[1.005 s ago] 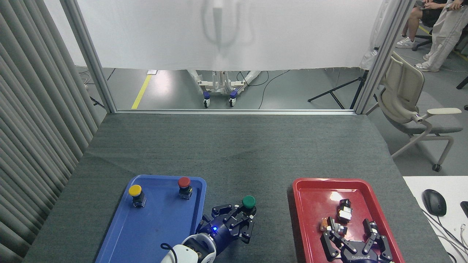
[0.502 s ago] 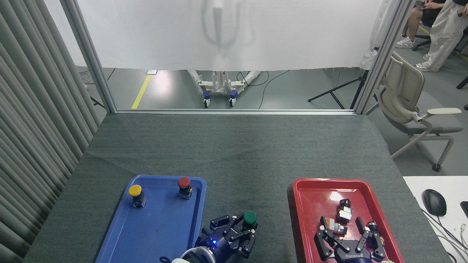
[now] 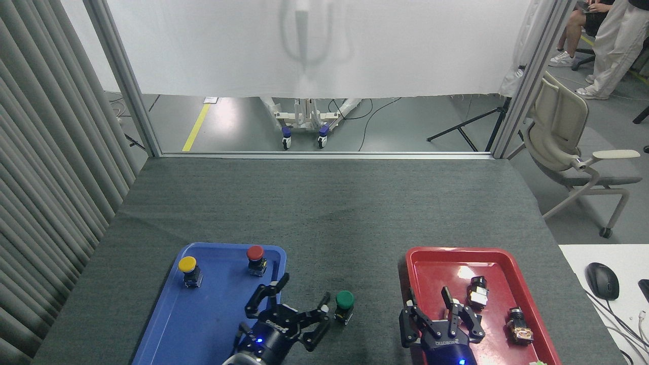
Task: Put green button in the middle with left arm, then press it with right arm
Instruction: 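Release the green button on the table and open the left hand, then move the right hand over the green button and press down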
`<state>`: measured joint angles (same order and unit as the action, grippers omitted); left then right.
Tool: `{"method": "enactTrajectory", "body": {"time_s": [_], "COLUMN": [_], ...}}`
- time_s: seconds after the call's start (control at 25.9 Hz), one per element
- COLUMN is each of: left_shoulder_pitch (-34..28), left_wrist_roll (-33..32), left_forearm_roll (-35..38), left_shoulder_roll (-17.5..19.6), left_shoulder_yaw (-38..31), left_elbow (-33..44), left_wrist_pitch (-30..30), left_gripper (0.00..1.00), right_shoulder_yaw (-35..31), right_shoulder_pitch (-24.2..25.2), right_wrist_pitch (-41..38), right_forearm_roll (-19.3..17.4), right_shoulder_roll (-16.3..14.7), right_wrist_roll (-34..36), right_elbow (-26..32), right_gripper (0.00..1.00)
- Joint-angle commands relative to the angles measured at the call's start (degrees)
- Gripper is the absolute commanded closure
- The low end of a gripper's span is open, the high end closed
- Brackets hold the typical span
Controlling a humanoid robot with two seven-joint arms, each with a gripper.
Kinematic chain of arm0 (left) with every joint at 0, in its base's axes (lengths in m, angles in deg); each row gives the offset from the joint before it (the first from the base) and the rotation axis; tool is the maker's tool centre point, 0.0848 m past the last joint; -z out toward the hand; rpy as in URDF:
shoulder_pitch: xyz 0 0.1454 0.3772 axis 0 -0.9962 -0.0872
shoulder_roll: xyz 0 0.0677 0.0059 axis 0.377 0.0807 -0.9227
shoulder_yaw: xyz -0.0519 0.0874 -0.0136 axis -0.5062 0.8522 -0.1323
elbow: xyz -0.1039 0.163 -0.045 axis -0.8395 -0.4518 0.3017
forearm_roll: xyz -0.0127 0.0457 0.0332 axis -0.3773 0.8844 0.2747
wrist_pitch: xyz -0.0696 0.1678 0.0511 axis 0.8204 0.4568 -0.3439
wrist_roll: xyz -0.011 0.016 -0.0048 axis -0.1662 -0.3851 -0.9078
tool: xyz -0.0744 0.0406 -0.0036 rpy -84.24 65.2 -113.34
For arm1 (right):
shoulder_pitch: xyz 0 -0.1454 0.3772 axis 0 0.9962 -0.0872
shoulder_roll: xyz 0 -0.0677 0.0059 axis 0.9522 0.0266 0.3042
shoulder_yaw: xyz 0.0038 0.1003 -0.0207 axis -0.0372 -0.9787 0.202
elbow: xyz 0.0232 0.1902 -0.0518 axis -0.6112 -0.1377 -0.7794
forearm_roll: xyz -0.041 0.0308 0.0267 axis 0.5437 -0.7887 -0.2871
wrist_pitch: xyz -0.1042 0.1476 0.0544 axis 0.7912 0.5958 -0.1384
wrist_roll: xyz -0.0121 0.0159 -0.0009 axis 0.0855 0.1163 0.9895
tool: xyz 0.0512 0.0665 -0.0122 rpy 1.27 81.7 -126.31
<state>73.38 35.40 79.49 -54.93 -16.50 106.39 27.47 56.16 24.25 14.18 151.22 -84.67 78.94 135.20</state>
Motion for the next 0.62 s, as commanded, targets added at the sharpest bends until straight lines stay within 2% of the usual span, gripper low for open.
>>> {"method": "enactTrajectory", "body": {"time_s": [0.0, 0.12, 0.23, 0.39, 0.58], "left_shoulder_pitch": [-6.5, -9.0, -8.7, -8.6, -8.2], "left_wrist_roll": [2.2, 2.5, 2.1, 2.1, 2.1], "left_forearm_roll": [-0.2, -0.3, -0.9, -4.4, -4.0], "left_shoulder_roll": [2.5, 2.3, 2.5, 2.7, 2.6], "left_shoulder_yaw": [-8.9, -16.5, -19.7, -21.6, -21.7], "left_elbow": [8.3, 10.3, 9.9, 9.0, 8.9], "left_wrist_pitch": [3.3, 3.3, 2.9, 2.9, 3.6], "left_gripper": [0.0, 0.0, 0.0, 0.0, 0.0], "right_shoulder_yaw": [3.7, 6.5, 9.1, 12.0, 14.2], "right_shoulder_pitch": [-2.3, -3.7, -5.2, -6.6, -8.5], "right_wrist_pitch": [0.9, 0.9, 1.0, 2.4, 5.0], "right_forearm_roll": [0.0, 0.7, 1.5, 4.4, 5.6], "right_shoulder_roll": [0.9, 1.8, 3.2, 5.1, 6.4], "right_wrist_roll": [-0.1, -1.3, -3.8, -4.1, -4.1], "right_elbow": [-1.8, -3.4, -5.5, -8.6, -12.3], "right_gripper": [0.57, 0.8, 0.99, 1.0, 1.0]}}
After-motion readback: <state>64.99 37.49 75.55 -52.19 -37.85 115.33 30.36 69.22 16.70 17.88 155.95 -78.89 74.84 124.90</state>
